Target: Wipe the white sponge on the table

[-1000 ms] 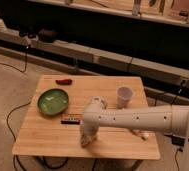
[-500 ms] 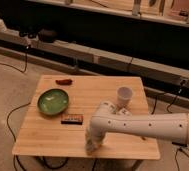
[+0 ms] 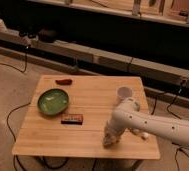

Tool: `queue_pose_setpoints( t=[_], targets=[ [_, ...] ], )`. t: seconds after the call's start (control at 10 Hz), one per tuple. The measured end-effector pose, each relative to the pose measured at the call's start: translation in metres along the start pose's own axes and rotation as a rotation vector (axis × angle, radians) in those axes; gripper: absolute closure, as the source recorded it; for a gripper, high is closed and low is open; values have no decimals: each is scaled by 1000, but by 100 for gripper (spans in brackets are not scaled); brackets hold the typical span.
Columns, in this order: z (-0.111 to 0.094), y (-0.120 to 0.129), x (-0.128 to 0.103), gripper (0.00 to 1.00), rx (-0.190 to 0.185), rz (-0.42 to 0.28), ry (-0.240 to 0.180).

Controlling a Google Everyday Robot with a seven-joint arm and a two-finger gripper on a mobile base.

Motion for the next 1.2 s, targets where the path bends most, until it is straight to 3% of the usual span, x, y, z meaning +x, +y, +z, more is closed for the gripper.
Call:
queue_pose_setpoints(
  t=[0.3, 0.7, 0.9, 1.2],
  targets=[
    [-2, -31, 29, 100, 34, 65, -15],
    [12, -81, 26, 100, 34, 24, -5],
    [16, -97, 11, 100, 31, -24, 5],
    [31, -104, -49, 100, 3, -169, -7]
  ],
)
